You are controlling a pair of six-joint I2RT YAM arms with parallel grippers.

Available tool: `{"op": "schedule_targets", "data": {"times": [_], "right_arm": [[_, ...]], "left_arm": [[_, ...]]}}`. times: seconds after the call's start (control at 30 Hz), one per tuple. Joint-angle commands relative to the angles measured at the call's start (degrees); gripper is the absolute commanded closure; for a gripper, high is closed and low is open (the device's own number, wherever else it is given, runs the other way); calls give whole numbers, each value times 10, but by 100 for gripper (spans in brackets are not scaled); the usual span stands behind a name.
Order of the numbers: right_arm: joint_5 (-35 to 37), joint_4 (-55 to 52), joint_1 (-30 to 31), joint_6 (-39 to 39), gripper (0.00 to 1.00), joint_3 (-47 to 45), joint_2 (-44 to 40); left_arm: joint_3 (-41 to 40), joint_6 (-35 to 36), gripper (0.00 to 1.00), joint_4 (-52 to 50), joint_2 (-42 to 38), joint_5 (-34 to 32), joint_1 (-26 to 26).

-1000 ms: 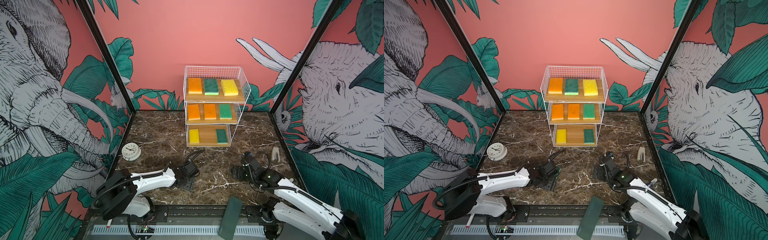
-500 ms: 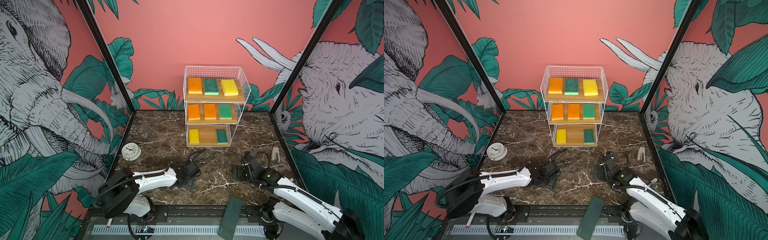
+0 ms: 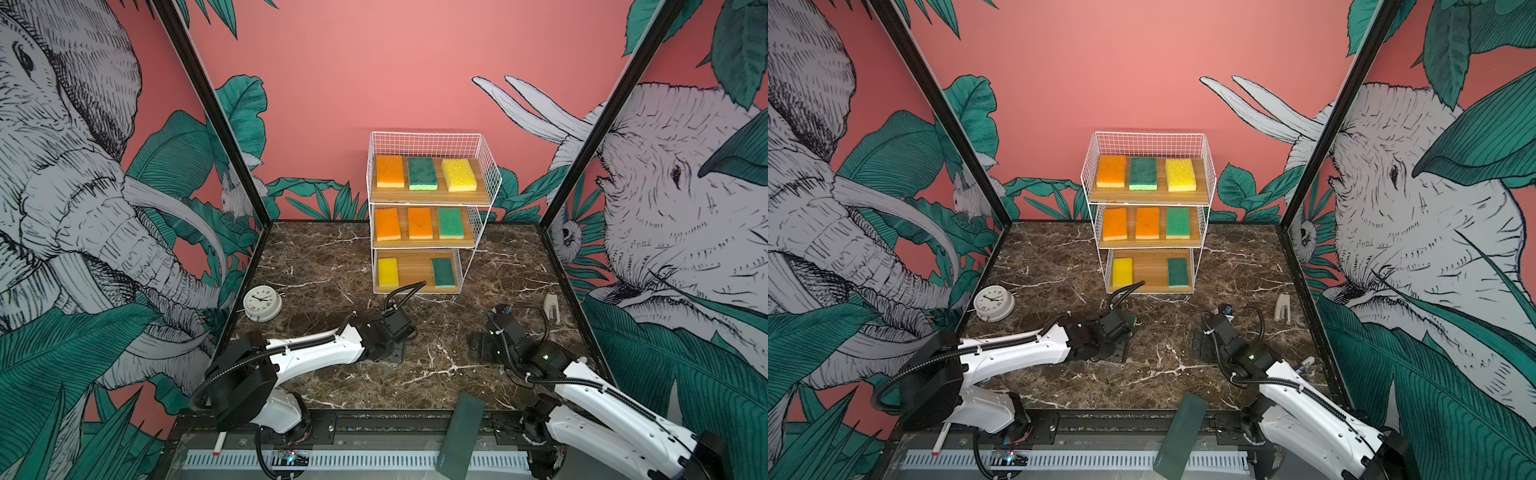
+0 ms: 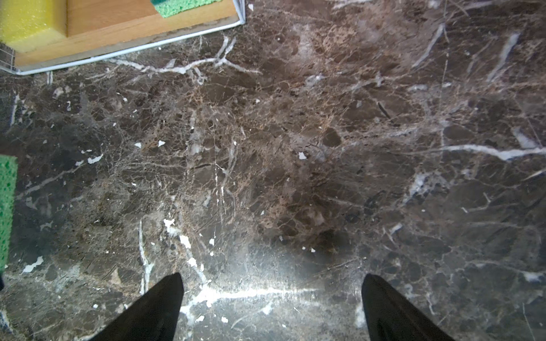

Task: Arrange cleaning sponges on a shelf
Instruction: Pick up the cleaning sponge from the bottom-center of the table, then place the cleaning sponge on the shelf.

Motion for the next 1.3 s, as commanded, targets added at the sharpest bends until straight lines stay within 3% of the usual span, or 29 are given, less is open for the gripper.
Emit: {"op": "schedule_targets", "data": {"times": [0.0,0.23,0.5,0.8,1.07,1.27], "right_arm": [[26,-24,-3,6,3,9,-16],[29,-38,-4,-14,3,20,-20],[35,-33,-6,-28,3,17,-12],[37,-16,-10,-43,3,15,-1],[34,0,-15,-60,2,15,17],[27,2,-17,-65,2,23,29]], "left_arm": [[33,-42,34,28,29,-26,-2],[60,-75,35,130,71,-76,-5],[113,-19,34,182,155,-110,-5],[145,23,34,259,209,-198,-3],[170,44,34,308,252,-205,19],[213,51,34,290,283,-211,30]]}}
